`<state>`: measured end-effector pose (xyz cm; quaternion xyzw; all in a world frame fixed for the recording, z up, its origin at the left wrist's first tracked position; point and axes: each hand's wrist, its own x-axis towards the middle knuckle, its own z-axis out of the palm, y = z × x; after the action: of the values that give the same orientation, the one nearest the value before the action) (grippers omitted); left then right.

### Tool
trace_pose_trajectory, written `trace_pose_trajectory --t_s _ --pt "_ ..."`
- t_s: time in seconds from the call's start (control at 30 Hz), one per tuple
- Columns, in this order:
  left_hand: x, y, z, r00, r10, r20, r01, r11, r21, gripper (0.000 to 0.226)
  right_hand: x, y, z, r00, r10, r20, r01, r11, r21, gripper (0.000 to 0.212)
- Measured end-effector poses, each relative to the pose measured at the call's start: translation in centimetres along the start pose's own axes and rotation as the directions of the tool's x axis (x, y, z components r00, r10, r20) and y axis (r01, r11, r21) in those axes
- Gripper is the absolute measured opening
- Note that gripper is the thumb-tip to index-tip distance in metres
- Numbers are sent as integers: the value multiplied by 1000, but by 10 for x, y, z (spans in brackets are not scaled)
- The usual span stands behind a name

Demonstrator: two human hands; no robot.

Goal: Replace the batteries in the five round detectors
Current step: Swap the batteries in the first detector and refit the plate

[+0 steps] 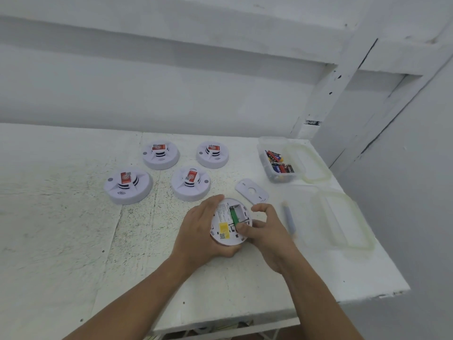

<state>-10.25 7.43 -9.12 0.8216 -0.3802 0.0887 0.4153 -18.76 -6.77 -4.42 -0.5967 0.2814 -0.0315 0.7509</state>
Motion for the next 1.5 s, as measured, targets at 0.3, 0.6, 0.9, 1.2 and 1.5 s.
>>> trace_pose_trajectory --t_s 0.3,0.6,0.9,1.2,1.5 --pt "-3 1 -5 998 -25 -63 25 1000 -6 95 7 -14 9 978 166 130 -161 986 -50 31" --pt "1 0 -1 1000 -14 -23 13 1000 -6 93 9 -2 6 988 108 108 -95 988 -123 24" --pt "3 -8 7 996 -90 17 89 993 83 93 25 -17 -2 998 23 53 20 724 -690 20" --pt "5 -7 6 989 -139 56 133 987 93 106 73 -111 -30 989 -147 36 119 617 -777 20" --pt "6 -11 9 975 -176 132 160 979 125 110 182 -132 -77 940 -333 -68 46 322 -946 37"
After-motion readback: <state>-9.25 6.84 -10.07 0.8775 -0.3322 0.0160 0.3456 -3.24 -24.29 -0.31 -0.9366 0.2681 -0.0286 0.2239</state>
